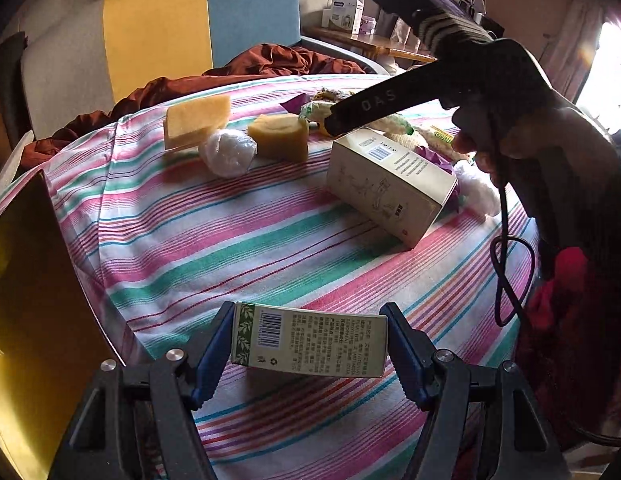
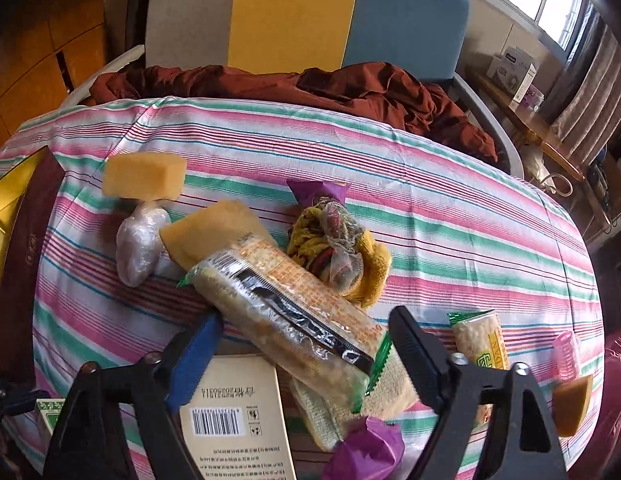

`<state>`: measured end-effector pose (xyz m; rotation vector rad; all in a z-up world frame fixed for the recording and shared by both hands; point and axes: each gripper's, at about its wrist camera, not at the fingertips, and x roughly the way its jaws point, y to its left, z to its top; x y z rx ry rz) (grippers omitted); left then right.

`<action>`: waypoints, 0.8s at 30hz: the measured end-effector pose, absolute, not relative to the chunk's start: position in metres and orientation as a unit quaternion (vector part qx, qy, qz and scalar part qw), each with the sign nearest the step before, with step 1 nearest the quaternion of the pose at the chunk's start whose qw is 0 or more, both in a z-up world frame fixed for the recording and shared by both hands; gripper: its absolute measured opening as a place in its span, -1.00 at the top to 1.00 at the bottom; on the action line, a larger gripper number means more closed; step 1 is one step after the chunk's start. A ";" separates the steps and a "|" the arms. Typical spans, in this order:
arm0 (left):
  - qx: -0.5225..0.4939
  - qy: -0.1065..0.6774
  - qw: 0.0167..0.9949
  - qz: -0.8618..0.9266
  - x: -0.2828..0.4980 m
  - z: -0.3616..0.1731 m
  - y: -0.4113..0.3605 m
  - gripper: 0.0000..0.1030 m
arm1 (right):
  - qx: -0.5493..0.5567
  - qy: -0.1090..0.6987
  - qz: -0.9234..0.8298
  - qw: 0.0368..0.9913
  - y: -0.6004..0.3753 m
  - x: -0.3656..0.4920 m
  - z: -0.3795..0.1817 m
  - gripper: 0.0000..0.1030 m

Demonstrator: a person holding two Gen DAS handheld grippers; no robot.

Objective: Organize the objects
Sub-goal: 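Lift the green-labelled carton with the left gripper while the right gripper grasps the cracker packet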

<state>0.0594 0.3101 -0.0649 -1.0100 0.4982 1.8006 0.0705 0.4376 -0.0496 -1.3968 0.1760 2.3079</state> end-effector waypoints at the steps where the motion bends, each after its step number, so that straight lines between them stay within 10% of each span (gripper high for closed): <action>1: -0.413 0.207 0.487 0.741 0.060 -0.065 0.310 -0.40 | -0.501 0.058 0.835 0.221 0.437 0.070 -0.050 0.13; 13: -0.411 0.164 0.497 0.747 0.060 -0.049 0.299 -0.40 | -0.423 0.093 0.874 0.222 0.425 0.092 -0.012 0.63; 24: -0.386 0.104 0.470 0.787 0.045 -0.010 0.254 -0.40 | -0.405 0.104 0.884 0.210 0.398 0.098 -0.004 0.64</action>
